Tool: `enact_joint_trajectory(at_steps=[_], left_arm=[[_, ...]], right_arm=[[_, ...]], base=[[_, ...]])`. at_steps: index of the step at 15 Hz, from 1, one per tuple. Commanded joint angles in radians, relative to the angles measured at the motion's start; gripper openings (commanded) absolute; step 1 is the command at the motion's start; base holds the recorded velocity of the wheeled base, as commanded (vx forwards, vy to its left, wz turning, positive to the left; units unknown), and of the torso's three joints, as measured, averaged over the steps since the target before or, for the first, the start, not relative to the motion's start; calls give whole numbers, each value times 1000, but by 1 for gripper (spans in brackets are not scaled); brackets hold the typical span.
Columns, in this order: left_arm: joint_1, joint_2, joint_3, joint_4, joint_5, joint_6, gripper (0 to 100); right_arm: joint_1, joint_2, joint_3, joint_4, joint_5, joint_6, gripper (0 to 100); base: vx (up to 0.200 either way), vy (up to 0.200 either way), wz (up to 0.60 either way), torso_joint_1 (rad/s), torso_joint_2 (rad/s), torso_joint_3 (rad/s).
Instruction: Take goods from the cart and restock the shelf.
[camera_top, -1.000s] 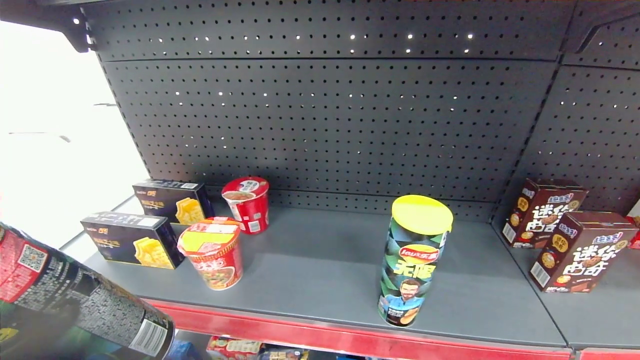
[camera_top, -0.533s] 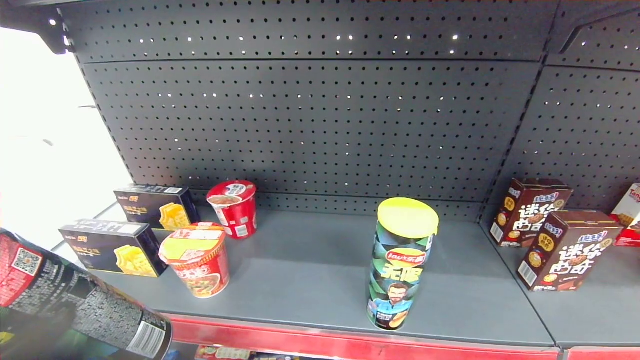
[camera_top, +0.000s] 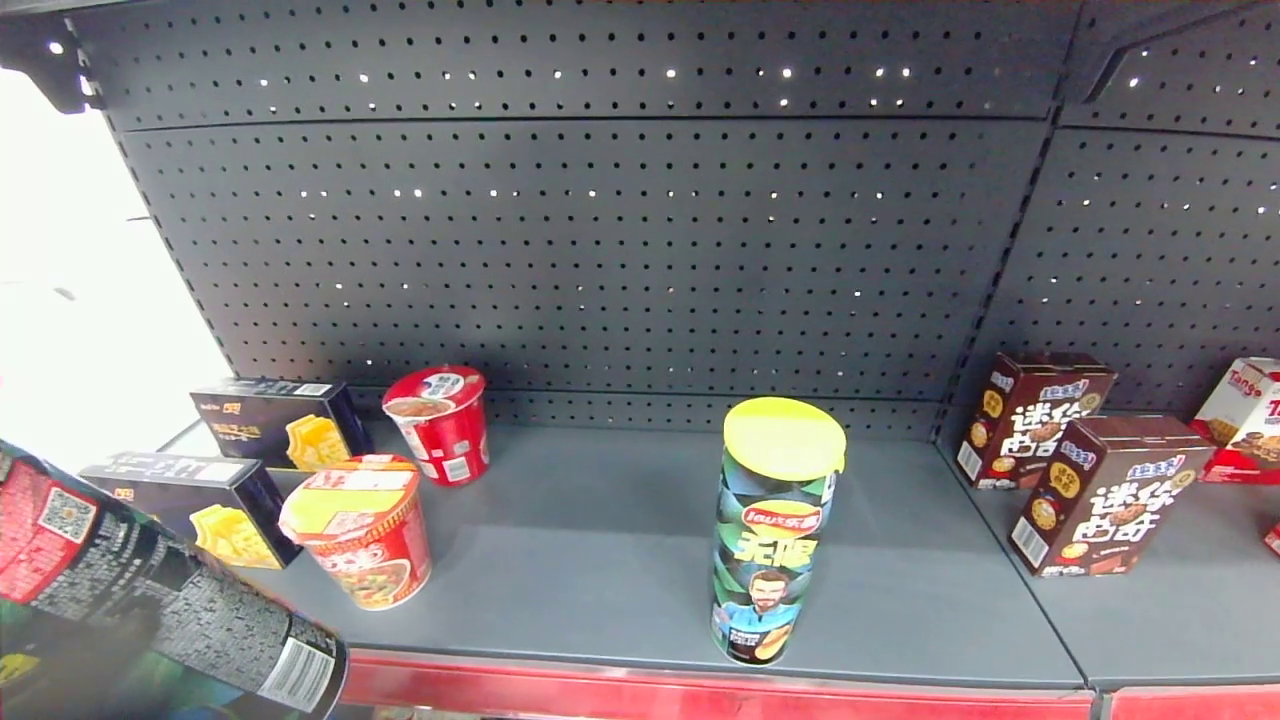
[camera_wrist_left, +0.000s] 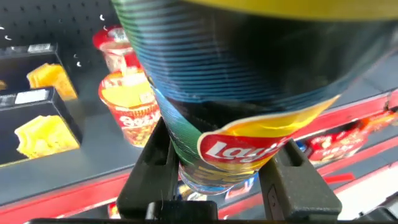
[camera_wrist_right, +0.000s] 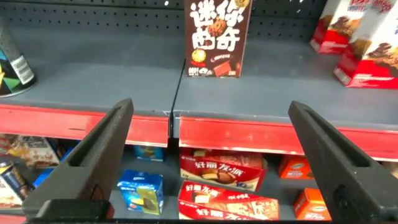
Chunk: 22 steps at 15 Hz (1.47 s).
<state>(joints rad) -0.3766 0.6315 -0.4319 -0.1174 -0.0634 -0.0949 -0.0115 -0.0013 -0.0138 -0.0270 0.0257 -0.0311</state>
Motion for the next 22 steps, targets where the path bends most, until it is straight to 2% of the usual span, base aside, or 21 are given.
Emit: enact_joint_trajectory(at_steps=[1, 3, 6, 9, 11, 12, 14, 15, 17, 22], left_arm=[[-1, 2, -8, -2, 1, 0, 0], [-1, 5, -41, -2, 1, 0, 0], [-2, 53, -153, 18, -1, 3, 0], [-13, 180, -226, 5, -24, 7, 0], [-10, 272, -234, -56, -127, 4, 0], [-8, 343, -226, -119, -173, 9, 0], [-19, 442, -231, -243, -184, 7, 0], [-16, 510, -238, -318, -210, 4, 0], [4, 583, -237, -383, -283, 4, 0], [4, 666, -231, -442, -303, 3, 0]], right_arm=[[-1, 1, 0, -2, 0, -1, 100], [-1, 1, 0, -2, 0, 0, 100], [-1, 1, 0, -2, 2, 0, 100], [-1, 1, 0, -4, -6, 2, 100], [-1, 1, 0, -4, -7, 2, 100], [-1, 1, 14, 2, -20, 0, 100], [-1, 1, 11, 39, -44, 23, 100], [-1, 1, 11, 36, -43, 25, 100], [-1, 1, 11, 36, -41, 23, 100], [-1, 1, 11, 36, -40, 25, 100]], base=[[0, 0, 0, 0, 0, 0], [0, 0, 0, 0, 0, 0], [0, 0, 0, 0, 0, 0], [0, 0, 0, 0, 0, 0], [0, 0, 0, 0, 0, 0], [0, 0, 0, 0, 0, 0], [0, 0, 0, 0, 0, 0], [0, 0, 0, 0, 0, 0], [0, 0, 0, 0, 0, 0], [0, 0, 0, 0, 0, 0]])
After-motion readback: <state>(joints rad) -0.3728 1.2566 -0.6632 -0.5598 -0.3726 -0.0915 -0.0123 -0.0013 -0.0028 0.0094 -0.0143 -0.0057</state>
